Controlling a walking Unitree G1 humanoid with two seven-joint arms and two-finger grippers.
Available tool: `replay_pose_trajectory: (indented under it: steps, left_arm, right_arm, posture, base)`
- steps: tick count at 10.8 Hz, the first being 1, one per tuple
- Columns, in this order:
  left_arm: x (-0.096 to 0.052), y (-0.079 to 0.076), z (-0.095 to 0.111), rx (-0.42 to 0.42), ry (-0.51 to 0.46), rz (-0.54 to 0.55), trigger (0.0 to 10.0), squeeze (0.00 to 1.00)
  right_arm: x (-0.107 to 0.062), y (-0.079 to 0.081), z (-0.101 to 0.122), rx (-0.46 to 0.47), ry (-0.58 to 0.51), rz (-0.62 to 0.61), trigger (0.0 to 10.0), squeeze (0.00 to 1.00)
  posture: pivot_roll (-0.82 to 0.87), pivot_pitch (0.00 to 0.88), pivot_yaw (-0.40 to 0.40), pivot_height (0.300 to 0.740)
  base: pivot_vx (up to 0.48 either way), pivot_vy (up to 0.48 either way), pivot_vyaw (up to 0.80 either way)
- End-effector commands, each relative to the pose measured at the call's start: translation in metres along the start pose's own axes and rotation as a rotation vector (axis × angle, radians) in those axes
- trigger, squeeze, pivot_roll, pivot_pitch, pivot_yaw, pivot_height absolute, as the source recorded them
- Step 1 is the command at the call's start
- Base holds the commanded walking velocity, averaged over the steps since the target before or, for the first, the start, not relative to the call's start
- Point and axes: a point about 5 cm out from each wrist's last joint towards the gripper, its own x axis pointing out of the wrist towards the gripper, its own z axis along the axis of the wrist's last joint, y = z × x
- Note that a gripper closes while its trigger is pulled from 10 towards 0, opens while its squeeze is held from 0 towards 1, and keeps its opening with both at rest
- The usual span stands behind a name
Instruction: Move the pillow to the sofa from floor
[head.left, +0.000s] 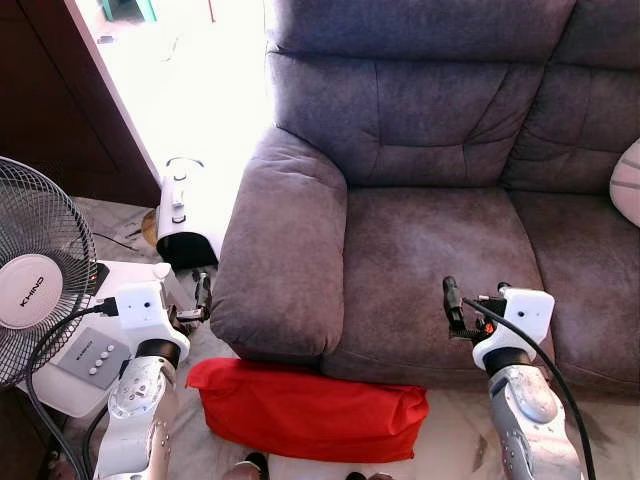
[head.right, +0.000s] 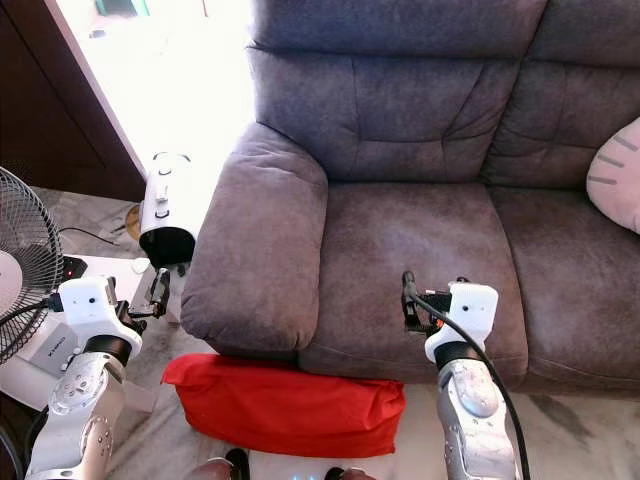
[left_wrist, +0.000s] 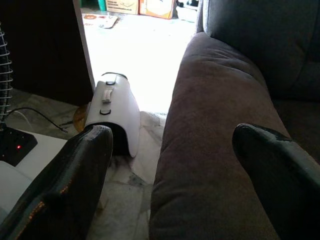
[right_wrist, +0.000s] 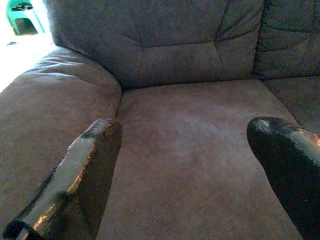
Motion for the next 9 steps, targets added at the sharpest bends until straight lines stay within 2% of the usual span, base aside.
replay_pose_trajectory:
  steps: [1,3,9]
  left_arm:
    - [-0.0025,0.0047,-0.0039,0.006,0.019,0.021,10.0,0.00]
    - [-0.0022,0.0053,-0.0034,0.006,0.016,0.025,10.0,0.00]
    - [-0.0019,0.0067,-0.0023,0.007,0.013,0.031,10.0,0.00]
  right_arm:
    - [-0.0006,-0.0001,-0.0051,0.002,0.030,0.004,10.0,0.00]
    - [0.0004,0.0003,-0.0055,0.006,0.037,0.008,10.0,0.00]
    - [0.0016,0.0035,-0.0064,0.006,0.045,0.033,10.0,0.00]
  posture:
    - [0.09,0.212,-0.022,0.740]
    - [0.09,0.214,-0.024,0.736]
    - [0.09,0.218,-0.025,0.630]
  base:
    - [0.000,0.000,0.00]
    - [0.000,0.000,0.00]
    - [0.000,0.000,0.00]
